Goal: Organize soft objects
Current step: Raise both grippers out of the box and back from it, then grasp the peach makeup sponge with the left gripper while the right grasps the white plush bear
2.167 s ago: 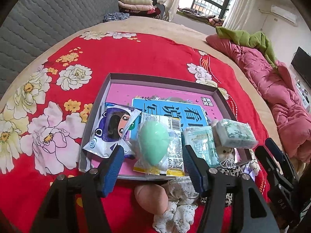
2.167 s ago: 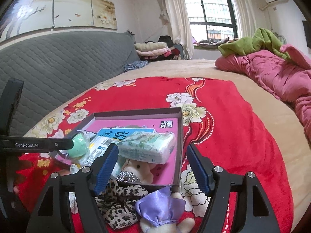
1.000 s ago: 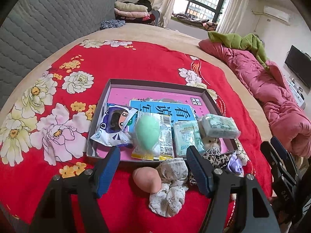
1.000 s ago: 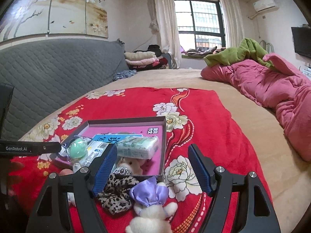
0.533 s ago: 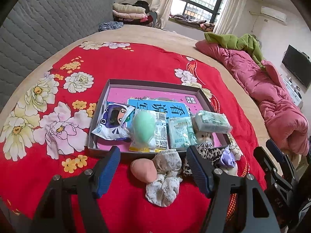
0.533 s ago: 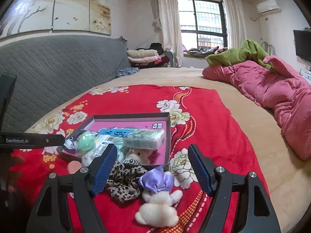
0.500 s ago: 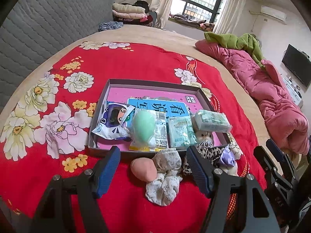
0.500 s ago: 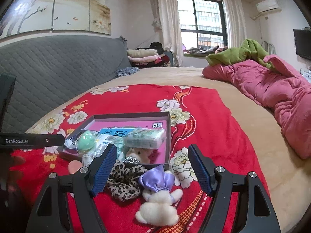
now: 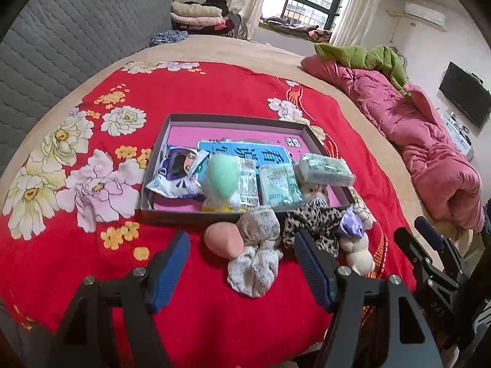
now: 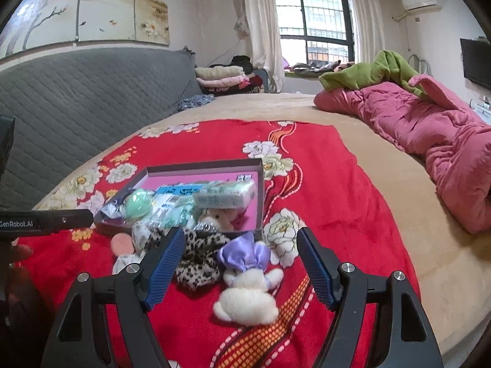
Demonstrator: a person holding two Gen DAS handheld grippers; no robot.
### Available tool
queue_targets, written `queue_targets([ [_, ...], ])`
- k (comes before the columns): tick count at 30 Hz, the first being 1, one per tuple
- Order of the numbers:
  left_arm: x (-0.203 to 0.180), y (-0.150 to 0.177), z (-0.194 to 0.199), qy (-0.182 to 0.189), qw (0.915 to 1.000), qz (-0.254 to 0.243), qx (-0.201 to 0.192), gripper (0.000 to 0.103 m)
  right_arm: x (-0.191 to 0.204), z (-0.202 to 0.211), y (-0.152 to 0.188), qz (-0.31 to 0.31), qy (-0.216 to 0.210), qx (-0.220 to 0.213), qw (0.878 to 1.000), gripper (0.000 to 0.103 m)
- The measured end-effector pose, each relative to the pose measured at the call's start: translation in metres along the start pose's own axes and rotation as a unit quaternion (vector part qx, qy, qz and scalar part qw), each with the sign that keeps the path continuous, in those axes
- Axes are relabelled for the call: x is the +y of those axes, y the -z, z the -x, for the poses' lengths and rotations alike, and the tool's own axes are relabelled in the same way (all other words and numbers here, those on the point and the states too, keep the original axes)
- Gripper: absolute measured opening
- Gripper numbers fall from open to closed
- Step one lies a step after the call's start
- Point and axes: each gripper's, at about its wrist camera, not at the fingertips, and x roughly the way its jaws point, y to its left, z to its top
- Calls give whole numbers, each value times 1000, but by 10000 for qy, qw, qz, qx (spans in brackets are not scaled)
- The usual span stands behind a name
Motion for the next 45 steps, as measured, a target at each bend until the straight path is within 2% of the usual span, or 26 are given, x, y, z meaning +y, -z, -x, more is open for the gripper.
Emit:
queue_targets([
  [7, 0, 13, 1, 32, 9999, -31, 130, 70, 4, 7, 6, 49, -29, 130, 9999, 76],
  [16, 0, 29, -3, 88, 9994, -68, 328, 70, -3, 0, 20, -255, -1, 612, 9978, 76],
  [25, 17, 39, -20, -24, 9984, 113, 551, 70, -1, -6, 24, -206, 10, 708, 9973, 76],
  [40, 36, 17, -56, 94, 9972, 526, 526, 70, -6, -34, 33, -210, -22, 980, 9950, 76],
  [45, 48, 15, -75, 354, 9939, 822, 640, 69, -8, -45, 37, -136, 15, 1059, 9943, 76],
])
